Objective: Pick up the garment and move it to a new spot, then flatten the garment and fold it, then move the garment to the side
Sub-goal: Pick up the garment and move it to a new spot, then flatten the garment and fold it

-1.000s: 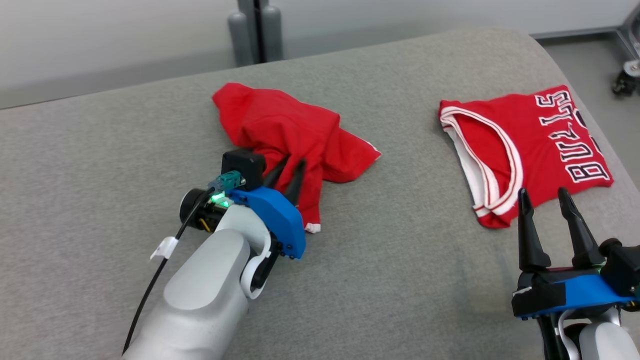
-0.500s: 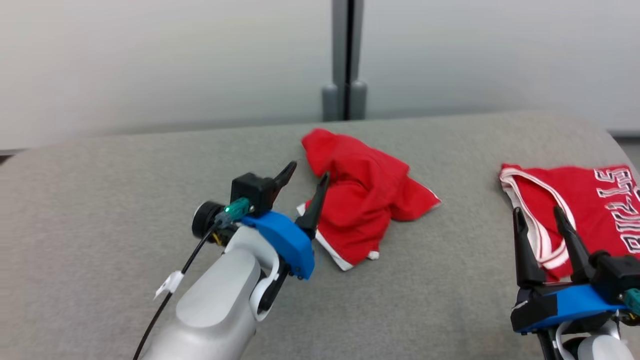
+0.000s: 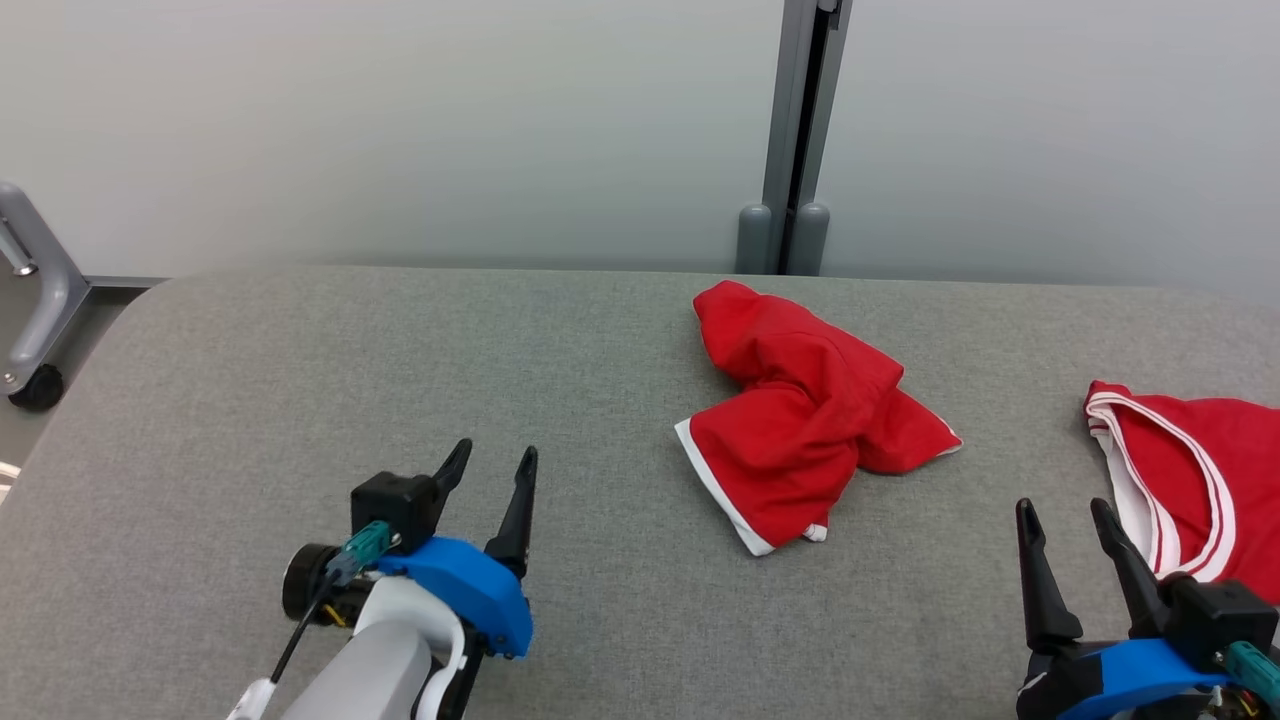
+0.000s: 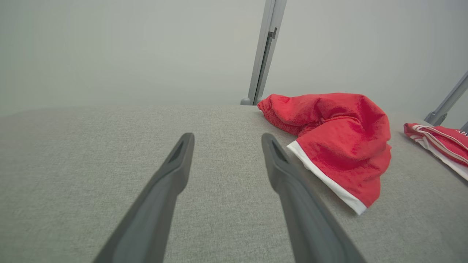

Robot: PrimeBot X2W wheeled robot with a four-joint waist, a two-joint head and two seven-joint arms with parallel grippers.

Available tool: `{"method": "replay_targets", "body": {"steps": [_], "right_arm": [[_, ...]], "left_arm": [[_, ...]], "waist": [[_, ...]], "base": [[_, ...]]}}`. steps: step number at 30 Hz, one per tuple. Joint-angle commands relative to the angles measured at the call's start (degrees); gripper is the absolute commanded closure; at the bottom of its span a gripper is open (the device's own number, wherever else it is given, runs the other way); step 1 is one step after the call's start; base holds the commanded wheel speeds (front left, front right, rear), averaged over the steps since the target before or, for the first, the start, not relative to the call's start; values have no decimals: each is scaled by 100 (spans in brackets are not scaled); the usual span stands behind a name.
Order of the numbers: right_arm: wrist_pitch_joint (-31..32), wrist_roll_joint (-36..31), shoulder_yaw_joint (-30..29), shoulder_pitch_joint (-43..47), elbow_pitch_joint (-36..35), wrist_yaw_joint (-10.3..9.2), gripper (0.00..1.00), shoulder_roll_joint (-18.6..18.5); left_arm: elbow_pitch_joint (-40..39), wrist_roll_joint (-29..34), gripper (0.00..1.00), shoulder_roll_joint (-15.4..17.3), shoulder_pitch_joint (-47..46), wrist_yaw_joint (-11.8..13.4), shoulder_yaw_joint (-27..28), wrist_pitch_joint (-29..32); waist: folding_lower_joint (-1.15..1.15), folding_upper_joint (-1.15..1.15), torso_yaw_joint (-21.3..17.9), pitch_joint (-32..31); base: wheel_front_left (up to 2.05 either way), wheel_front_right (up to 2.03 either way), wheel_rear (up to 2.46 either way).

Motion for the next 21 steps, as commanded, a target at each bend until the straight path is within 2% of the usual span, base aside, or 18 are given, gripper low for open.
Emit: {"method": "replay_targets", "body": {"steps": [1,5,11,15,21], "right_arm": [[-42,13,-18,91,16,1,0,-20],[-151,78,-37,120,129,1,0,-20],[-268,155,17,25,318,1,0,-20],[-324,172,62,-23,443,1,0,-19],[-382,137,71,-111,616,1,0,-20]], "left_arm": [[-57,-25,0,13,95,35,61,-19],[-426,-39,0,177,539,257,352,-48],[-1028,117,0,209,1203,575,831,-51],[-1276,221,0,171,1496,650,1016,-51],[-1421,360,0,154,1594,637,1013,-52]], "waist": [[0,0,15,9],[0,0,49,20],[0,0,35,17],[0,0,2,-7],[0,0,-44,-32]], "base": [[0,0,0],[0,0,0],[0,0,0],[0,0,0],[0,0,0]]}}
